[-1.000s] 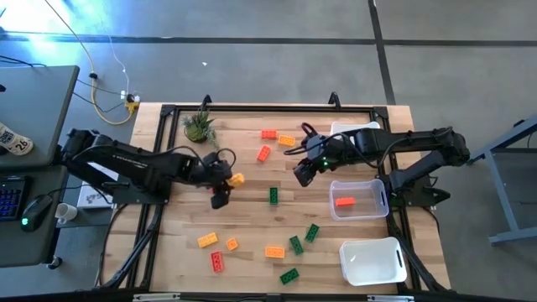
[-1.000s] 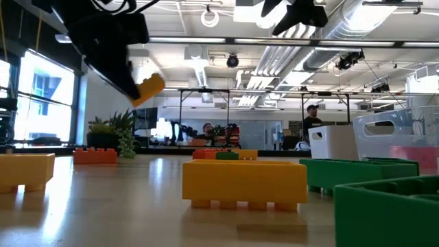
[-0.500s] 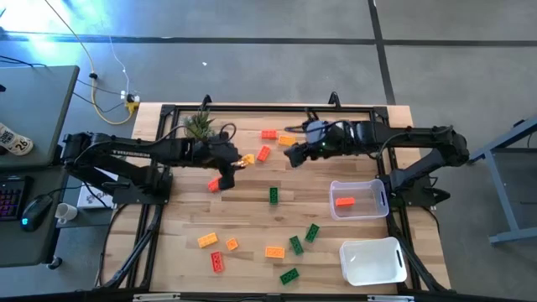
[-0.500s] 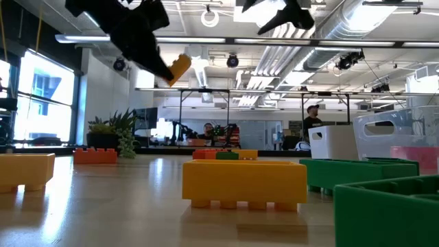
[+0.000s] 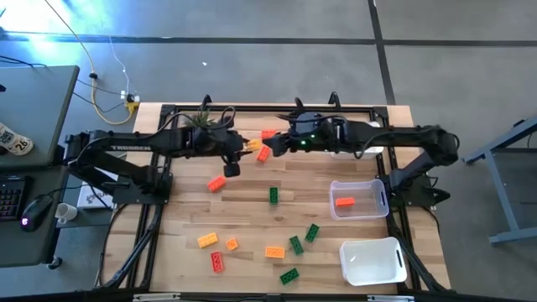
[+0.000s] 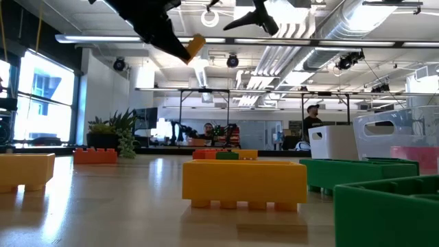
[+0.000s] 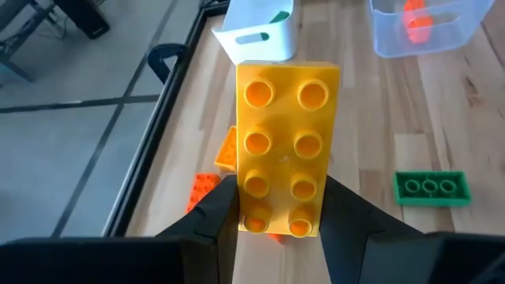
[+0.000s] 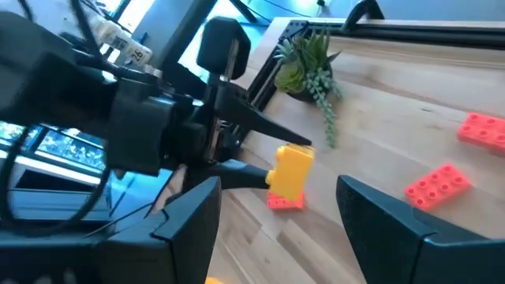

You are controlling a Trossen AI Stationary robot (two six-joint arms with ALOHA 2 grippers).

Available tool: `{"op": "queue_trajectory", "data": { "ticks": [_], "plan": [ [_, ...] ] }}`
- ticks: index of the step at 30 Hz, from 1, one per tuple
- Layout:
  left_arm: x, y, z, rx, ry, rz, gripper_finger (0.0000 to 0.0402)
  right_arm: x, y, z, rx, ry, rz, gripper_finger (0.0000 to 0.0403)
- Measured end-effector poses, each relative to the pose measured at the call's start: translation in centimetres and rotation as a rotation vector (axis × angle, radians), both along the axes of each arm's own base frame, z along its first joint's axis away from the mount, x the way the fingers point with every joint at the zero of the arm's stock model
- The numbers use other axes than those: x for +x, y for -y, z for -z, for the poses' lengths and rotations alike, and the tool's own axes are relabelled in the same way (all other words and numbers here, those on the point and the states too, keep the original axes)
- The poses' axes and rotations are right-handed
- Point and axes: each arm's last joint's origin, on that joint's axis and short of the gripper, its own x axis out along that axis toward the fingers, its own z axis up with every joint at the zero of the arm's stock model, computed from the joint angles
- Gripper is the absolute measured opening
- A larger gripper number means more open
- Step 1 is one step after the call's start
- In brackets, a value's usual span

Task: Sort & place blocks by color
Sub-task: Put the yellow game piece into the bottom white bin

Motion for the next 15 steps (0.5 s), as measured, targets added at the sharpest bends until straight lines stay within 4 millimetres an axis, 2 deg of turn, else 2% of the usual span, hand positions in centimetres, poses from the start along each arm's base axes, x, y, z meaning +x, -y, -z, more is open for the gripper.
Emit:
{"op": "queue_trajectory", "data": {
  "ticks": [12, 15],
  "plan": [
    [2.3, -0.5, 3.0, -0.052, -0.107, -0.002, 0.0111, 2.6, 0.5, 3.8, 0.024, -0.108, 0.025, 0.0240],
    [2.5, -0.5, 3.2, -0.071, -0.102, -0.016, 0.0111, 2.9, 0.6, 4.6, 0.032, -0.140, 0.024, 0.0240]
  ]
}}
